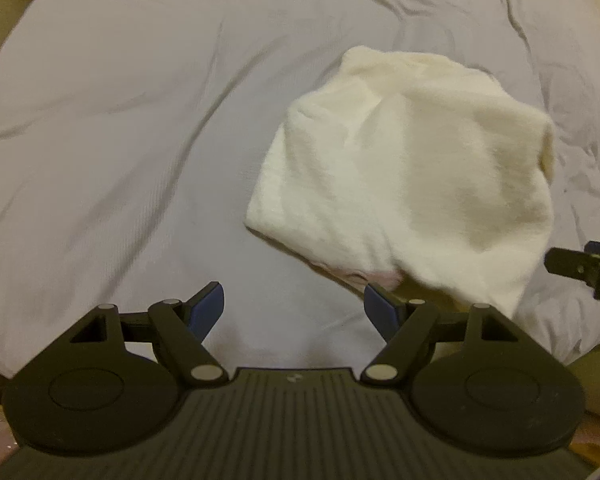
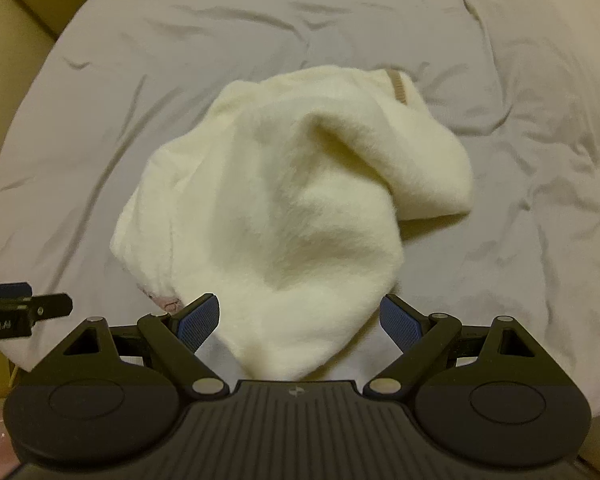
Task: Fold clothes
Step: 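Grasp the sweater edge with the right gripper and lift it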
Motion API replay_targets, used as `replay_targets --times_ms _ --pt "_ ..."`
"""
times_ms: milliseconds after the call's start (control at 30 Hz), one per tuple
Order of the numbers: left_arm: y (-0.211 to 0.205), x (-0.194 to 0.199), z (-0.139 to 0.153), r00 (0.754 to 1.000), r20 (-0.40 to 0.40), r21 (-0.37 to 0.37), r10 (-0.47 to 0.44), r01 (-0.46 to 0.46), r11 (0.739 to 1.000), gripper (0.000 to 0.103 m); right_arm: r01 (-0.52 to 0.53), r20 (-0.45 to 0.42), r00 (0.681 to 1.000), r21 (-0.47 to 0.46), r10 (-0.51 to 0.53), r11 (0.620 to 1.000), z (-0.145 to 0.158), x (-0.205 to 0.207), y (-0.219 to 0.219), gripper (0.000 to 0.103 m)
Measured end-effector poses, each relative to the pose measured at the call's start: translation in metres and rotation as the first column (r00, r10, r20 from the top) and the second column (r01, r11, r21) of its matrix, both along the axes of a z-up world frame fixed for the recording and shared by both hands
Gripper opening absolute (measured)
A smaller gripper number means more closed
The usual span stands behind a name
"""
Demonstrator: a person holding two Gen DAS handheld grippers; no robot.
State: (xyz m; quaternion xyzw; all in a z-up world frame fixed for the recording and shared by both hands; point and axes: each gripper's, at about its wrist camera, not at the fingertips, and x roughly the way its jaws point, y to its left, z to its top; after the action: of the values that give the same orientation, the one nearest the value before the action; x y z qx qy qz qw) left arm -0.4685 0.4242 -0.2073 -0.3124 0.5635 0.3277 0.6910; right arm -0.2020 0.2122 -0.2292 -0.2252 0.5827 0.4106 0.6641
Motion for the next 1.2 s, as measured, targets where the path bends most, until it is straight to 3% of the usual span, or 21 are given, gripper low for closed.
replay_targets --times_ms 67,233,433,567,767,833,867,900,967,1067,1200 --pt "0.012 -0.003 -0.007 1.0 0.016 -0.02 -0.006 0.007 1.0 0.071 -0.015 0.01 1.0 -0.002 0.015 1.0 -0.002 -0.006 0.008 0.087" --pt "0.034 -0.01 -0.033 1.0 -0.004 -0.057 -0.022 0.022 0.998 0.068 -0.122 -0.015 0.992 -0.006 0.122 0.993 -0.018 -0.03 0.036 0.066" --pt "0.052 -0.021 -0.056 0.999 -0.03 -0.091 -0.032 0.029 0.995 0.068 -0.278 -0.047 0.959 0.012 0.279 0.96 -0.048 -0.066 0.069 0.062" --pt "0.064 -0.027 -0.066 1.0 -0.03 -0.101 -0.008 0.005 0.995 0.068 -0.402 -0.04 0.915 0.014 0.402 0.916 -0.074 -0.094 0.092 0.062" --pt "0.08 -0.032 -0.075 0.999 -0.045 -0.109 -0.006 0.001 0.994 0.068 -0.559 0.082 0.824 -0.051 0.561 0.828 -0.11 -0.135 0.108 0.078" --pt "0.082 -0.03 -0.077 0.999 -0.052 -0.107 -0.006 0.001 0.994 0.068 -0.601 0.152 0.781 -0.086 0.606 0.795 -0.119 -0.144 0.107 0.068" --pt "0.083 -0.029 -0.078 0.998 -0.055 -0.106 -0.006 0.0 0.994 0.068 -0.611 0.184 0.764 -0.098 0.618 0.785 -0.122 -0.146 0.106 0.051" --pt "0.083 -0.027 -0.077 0.998 -0.055 -0.103 -0.008 0.003 0.995 0.067 -0.609 0.204 0.764 -0.086 0.612 0.788 -0.121 -0.142 0.103 0.035" --pt "0.082 -0.022 -0.073 0.999 -0.042 -0.096 -0.017 0.013 0.995 0.066 -0.552 0.189 0.818 -0.012 0.544 0.834 -0.109 -0.125 0.097 0.018" --pt "0.079 -0.011 -0.064 0.999 -0.022 -0.084 -0.039 0.037 0.996 0.062 -0.435 0.203 0.89 0.11 0.408 0.894 -0.072 -0.096 0.077 0.016" --pt "0.063 0.018 -0.044 0.994 0.032 -0.058 -0.108 0.109 0.992 0.059 -0.195 0.198 0.969 0.238 0.15 0.951 -0.018 -0.038 0.028 0.016"
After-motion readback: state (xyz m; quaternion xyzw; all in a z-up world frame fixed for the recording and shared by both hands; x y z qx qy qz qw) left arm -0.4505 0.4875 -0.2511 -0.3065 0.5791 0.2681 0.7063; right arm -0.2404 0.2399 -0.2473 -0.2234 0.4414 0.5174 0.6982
